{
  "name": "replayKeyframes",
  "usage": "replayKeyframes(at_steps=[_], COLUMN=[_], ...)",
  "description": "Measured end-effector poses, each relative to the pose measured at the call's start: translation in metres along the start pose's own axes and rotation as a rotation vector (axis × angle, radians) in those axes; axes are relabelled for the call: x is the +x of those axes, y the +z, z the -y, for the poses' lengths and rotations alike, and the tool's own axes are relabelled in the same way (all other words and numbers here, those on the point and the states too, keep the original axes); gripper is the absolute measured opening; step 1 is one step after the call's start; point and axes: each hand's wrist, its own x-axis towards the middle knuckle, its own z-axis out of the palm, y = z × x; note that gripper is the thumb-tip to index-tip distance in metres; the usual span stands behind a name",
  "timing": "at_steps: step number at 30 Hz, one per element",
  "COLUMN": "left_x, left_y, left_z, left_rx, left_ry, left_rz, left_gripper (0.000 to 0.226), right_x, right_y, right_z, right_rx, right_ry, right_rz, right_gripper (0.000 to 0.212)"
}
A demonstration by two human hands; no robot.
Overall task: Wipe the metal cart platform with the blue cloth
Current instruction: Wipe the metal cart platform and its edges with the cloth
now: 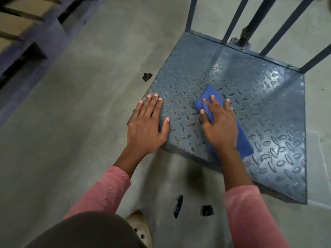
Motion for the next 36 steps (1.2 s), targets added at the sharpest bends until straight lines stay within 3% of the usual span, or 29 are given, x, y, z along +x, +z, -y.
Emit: replayKeyframes(at_steps=[3,5,11,16,24,29,36], left_x=[-0.007,-0.014,-0.034,-0.048,-0.05,-0.051,-0.053], left_y=[0.002,0.002,-0.004,-0.003,-0.001,-0.001,-0.001], left_z=[0.002,0.003,0.006,0.004,0.005,0.007,0.007], left_rx=[-0.005,-0.003,-0.081,-0.089,-0.102,-0.115,-0.123], left_ry=[0.002,0.009,0.016,-0.006,-0.003,0.001,-0.005], left_rz=[-0.027,-0.038,-0.001,-0.03,-0.015,-0.011,0.008], left_gripper=[0.065,0.063,0.063,0.061,0.061,0.062,0.062], right_x=[-0.045,-0.055,-0.013,-0.051,-0.008,-0.065,-0.07], right_y=[-0.001,-0.001,0.008,0.005,0.014,0.006,-0.018], right_z=[0.01,0.01,0.031,0.036,0.04,0.029,-0.032], right_rx=[0.012,0.016,-0.027,-0.086,-0.107,-0.1,-0.188], right_ry=[-0.248,-0.317,-0.135,-0.056,-0.035,-0.045,0.304], right_rz=[0.085,0.14,0.145,0.104,0.136,0.102,-0.093], right_gripper=[0.043,0.041,0.037,0.039,0.042,0.042,0.049])
